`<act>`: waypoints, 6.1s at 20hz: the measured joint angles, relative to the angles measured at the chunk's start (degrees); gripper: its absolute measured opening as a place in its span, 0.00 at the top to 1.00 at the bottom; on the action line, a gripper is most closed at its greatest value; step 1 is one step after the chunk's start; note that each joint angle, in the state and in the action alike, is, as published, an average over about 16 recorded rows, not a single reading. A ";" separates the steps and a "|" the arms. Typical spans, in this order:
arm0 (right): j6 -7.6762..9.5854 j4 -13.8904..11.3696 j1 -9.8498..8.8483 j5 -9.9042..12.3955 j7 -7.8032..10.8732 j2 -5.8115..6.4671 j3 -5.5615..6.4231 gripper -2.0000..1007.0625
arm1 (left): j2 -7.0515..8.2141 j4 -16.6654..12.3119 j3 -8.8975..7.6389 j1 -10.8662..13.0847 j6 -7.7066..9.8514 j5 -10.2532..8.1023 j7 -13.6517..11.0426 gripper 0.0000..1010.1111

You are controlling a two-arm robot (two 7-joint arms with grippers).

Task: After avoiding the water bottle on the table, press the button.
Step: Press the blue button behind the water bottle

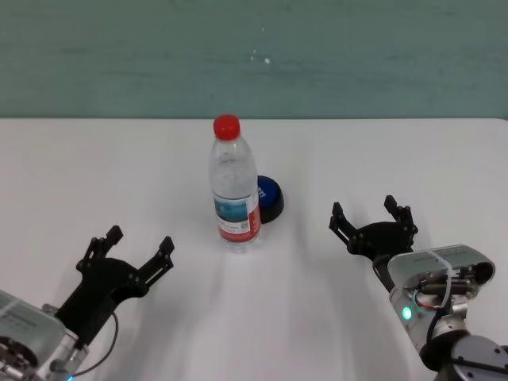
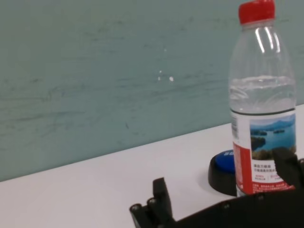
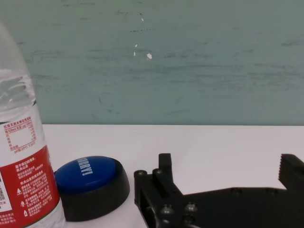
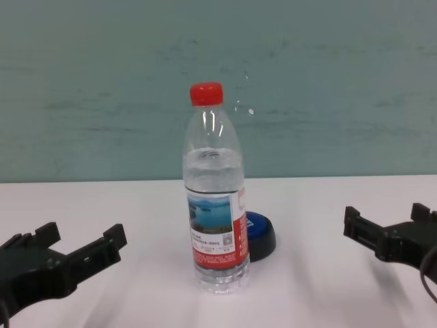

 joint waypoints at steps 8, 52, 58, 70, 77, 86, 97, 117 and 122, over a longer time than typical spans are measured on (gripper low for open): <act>0.00 0.00 0.00 0.00 0.00 0.00 0.00 0.00 | 0.77 0.05 0.78 0.31 -1.44 1.05 -0.41 0.00; 0.00 0.00 0.00 0.00 0.00 0.00 0.00 0.00 | -2.96 6.48 6.17 -5.59 -1.53 8.53 2.57 0.00; 0.00 0.00 0.00 0.00 0.00 0.00 0.00 0.00 | -3.43 6.67 6.53 -6.09 -1.37 8.80 2.74 0.00; 0.00 0.00 0.00 0.00 0.00 0.00 0.00 0.00 | -4.31 6.75 6.95 -6.88 -1.01 9.15 3.29 0.00; 0.00 0.00 0.00 0.00 0.00 0.00 0.00 0.00 | -4.76 7.09 7.06 -7.31 -0.84 9.47 3.64 0.00; 0.00 0.00 0.00 0.00 0.00 0.00 0.00 0.00 | -5.22 7.70 7.28 -7.79 -0.73 9.88 3.93 0.00; 0.00 0.00 0.00 0.00 0.00 0.00 0.00 0.00 | -5.72 8.52 7.56 -8.38 -0.65 10.42 4.28 0.00; 0.00 0.00 0.00 0.00 0.00 0.00 0.00 0.00 | -5.92 9.21 7.45 -8.82 -0.80 10.87 4.46 0.00; 0.00 0.00 0.00 0.00 0.00 0.00 0.00 0.00 | -5.95 9.28 7.43 -8.91 -0.78 10.94 4.49 0.00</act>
